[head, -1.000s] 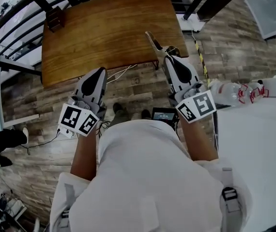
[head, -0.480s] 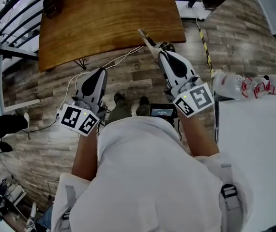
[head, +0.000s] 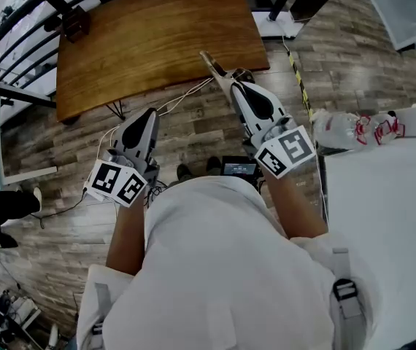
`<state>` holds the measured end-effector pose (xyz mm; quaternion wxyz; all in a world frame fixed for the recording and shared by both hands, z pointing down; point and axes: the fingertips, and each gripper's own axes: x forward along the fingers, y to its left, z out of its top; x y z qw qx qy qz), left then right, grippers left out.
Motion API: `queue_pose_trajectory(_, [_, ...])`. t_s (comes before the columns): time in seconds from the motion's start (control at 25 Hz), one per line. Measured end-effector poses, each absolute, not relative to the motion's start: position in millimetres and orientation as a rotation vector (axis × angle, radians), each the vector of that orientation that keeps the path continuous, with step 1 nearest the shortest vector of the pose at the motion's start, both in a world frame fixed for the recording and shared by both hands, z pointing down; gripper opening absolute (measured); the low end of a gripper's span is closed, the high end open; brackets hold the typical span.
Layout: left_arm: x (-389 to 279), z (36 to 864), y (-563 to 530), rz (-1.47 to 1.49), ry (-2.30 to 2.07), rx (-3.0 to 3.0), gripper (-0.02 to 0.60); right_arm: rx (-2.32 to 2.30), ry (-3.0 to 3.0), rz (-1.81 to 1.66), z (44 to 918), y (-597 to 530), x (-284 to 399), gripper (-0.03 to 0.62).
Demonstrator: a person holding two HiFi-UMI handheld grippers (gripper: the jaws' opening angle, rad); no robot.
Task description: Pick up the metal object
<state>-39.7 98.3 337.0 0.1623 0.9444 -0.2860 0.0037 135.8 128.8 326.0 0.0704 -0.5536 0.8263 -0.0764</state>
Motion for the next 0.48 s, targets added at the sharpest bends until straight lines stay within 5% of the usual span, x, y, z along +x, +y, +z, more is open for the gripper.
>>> queue_pose_trajectory(0.48, [-52,339,103,0.019,-0.799,2.689,0.008,-1.666,2.477,-0.227,324,133,127,0.026])
